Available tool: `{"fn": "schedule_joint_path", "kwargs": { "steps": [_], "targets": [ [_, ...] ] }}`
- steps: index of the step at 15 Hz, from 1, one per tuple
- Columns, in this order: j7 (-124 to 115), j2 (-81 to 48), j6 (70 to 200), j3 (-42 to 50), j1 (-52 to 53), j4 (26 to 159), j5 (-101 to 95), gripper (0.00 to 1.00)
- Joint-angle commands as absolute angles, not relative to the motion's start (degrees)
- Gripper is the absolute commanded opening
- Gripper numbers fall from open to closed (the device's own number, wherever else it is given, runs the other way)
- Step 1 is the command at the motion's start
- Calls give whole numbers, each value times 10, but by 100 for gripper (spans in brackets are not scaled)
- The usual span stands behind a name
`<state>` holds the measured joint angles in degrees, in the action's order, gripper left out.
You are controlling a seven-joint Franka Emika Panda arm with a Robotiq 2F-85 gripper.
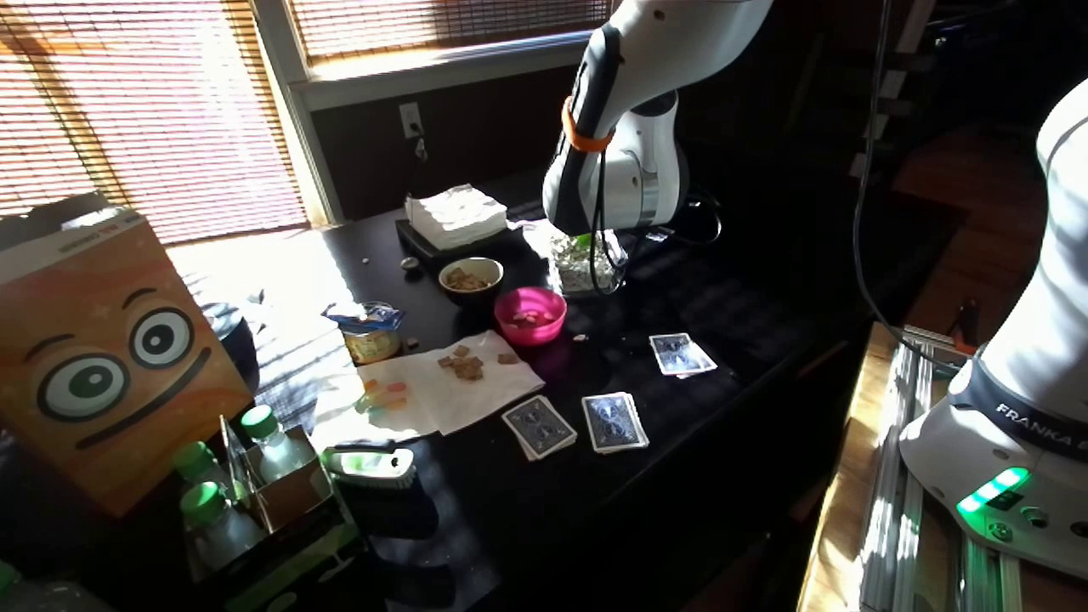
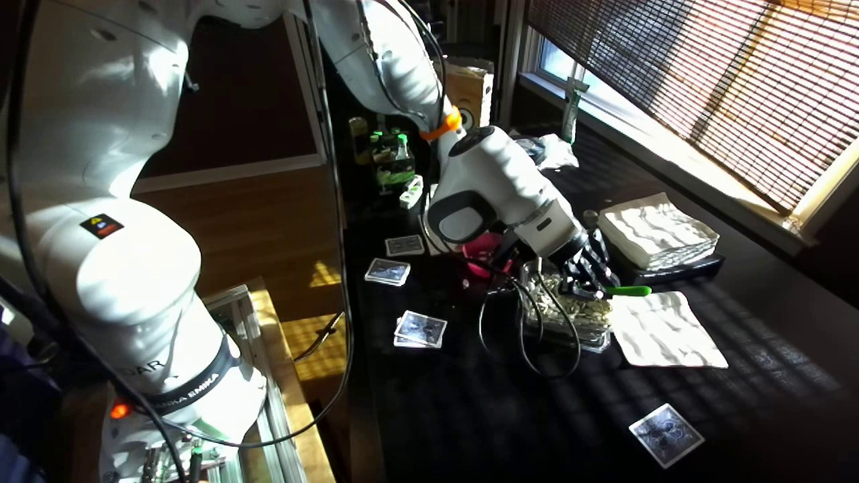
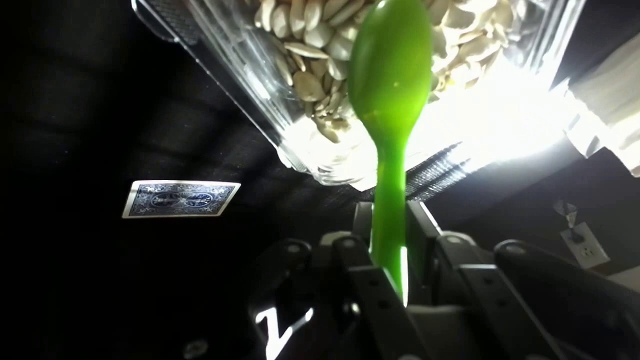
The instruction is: Transfer a spoonful of contents from the transparent bowl to the pink bowl
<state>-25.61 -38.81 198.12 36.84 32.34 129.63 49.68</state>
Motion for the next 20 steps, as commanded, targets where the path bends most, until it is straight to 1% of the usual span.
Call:
{"fn": "schedule_joint_path", "kwargs": {
  "steps": [1, 7, 18, 20],
  "targets": [
    [-249, -439, 1931, 421, 372, 1267, 519, 5],
    [-272, -488, 1867, 471, 419, 1249, 506, 5],
    [-322, -560, 1799, 514, 473, 1221, 500, 5],
    [-332, -568, 1770, 522, 478, 1215, 497, 5]
  ]
}}
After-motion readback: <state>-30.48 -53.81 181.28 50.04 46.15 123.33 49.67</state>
